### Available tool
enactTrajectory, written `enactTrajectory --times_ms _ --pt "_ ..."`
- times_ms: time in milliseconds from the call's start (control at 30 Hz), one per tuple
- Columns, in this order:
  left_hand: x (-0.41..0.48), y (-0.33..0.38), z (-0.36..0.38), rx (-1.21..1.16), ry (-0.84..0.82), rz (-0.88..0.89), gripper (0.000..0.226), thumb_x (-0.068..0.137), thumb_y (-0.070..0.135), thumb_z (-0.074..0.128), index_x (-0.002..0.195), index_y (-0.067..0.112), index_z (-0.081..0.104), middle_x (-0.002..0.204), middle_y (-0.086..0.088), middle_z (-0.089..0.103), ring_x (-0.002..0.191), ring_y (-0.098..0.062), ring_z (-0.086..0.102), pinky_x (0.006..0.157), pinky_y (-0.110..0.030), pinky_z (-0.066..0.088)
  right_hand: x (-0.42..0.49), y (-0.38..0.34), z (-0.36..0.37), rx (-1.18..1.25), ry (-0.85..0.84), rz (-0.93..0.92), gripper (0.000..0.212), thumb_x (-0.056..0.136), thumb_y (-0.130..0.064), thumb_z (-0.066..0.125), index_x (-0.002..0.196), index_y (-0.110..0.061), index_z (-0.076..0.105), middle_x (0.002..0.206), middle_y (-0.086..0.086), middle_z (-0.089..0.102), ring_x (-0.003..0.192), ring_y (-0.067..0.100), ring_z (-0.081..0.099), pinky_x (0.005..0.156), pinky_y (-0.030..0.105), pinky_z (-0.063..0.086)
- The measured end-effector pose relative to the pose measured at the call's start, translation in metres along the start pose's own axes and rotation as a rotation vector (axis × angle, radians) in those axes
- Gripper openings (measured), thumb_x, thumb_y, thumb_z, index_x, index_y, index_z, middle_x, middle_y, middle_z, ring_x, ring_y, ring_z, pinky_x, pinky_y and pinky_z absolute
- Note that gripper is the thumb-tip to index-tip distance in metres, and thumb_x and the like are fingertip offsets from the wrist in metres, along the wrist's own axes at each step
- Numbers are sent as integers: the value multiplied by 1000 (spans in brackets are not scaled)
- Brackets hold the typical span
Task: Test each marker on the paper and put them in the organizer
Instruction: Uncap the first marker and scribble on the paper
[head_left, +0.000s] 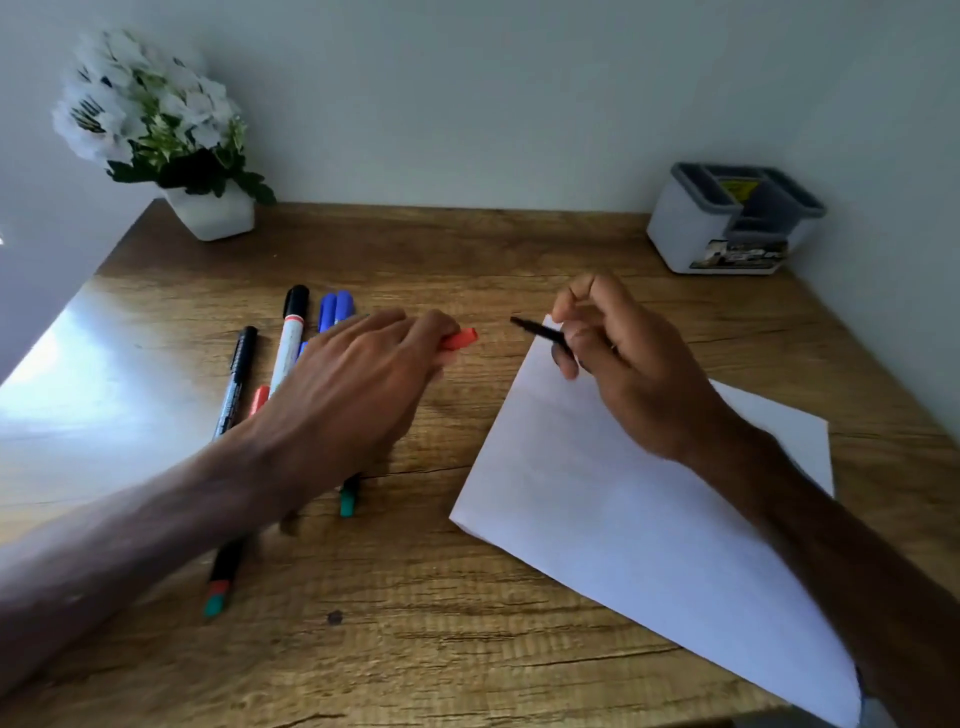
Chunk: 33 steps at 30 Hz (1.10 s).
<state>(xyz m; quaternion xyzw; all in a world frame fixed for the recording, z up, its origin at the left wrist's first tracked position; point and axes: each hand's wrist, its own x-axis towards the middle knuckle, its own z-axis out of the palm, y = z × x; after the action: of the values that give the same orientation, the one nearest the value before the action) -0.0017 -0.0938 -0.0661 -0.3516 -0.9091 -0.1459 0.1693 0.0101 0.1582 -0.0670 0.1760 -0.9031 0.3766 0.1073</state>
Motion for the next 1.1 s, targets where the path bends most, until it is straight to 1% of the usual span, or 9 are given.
enactTrajectory --times_ms 133,233,333,433,667,767,867,1000,1100 --pt "-3 1 -6 -67 4 -22 40 103 35 33 131 12 49 103 -5 69 100 -23 66 78 -40 54 6 -4 -18 717 -38 188 37 98 13 35 114 -1 65 102 16 71 84 21 59 63 33 48" --pt "-4 2 -3 -145 -18 48 28 106 27 37 125 11 50 97 0 67 89 -15 64 72 -40 56 -1 -8 -24 919 -69 229 35 98 6 50 131 -1 59 112 17 71 95 22 64 67 28 55" --pt "-6 6 -1 -256 -41 87 20 106 28 34 102 15 50 80 4 56 71 -10 53 63 -37 47 -15 -20 -14 745 -32 285 30 86 -13 69 114 -2 64 93 16 73 78 22 63 54 28 50" --pt "-7 9 -3 -350 -44 96 24 104 31 37 87 18 47 74 4 49 66 -12 48 62 -36 41 -32 -33 3 647 -6 367 24 99 -26 59 92 -5 66 73 15 68 66 29 52 49 30 40" --pt "-10 3 1 -420 -350 67 44 92 45 65 123 22 44 116 11 50 106 -6 52 88 -29 48 -61 -59 15 819 54 534 29 99 -24 56 107 -2 75 95 19 79 89 34 78 72 37 66" --pt "-12 3 4 -460 -399 93 43 93 42 66 120 33 34 119 24 41 117 12 40 92 -5 37 -70 -62 18 807 44 527 21 92 -12 65 105 0 76 94 20 79 89 35 78 71 35 66" --pt "-12 2 5 -464 -376 124 46 93 41 66 126 34 33 113 36 34 116 23 30 91 6 24 -75 -62 22 762 -4 491 18 87 2 70 103 2 76 90 22 78 84 36 78 72 37 66" --pt "-12 0 7 -394 -356 176 53 93 45 64 135 29 35 112 44 27 118 19 25 95 4 20 -70 -58 27 743 -72 430 10 86 10 69 95 8 73 81 24 76 72 36 76 63 36 65" --pt "-12 -1 3 -355 -354 220 49 93 46 65 119 39 24 113 52 20 116 23 23 94 5 17 -63 -54 32 675 -36 343 4 84 14 71 85 11 70 67 21 71 50 30 67 50 35 58"
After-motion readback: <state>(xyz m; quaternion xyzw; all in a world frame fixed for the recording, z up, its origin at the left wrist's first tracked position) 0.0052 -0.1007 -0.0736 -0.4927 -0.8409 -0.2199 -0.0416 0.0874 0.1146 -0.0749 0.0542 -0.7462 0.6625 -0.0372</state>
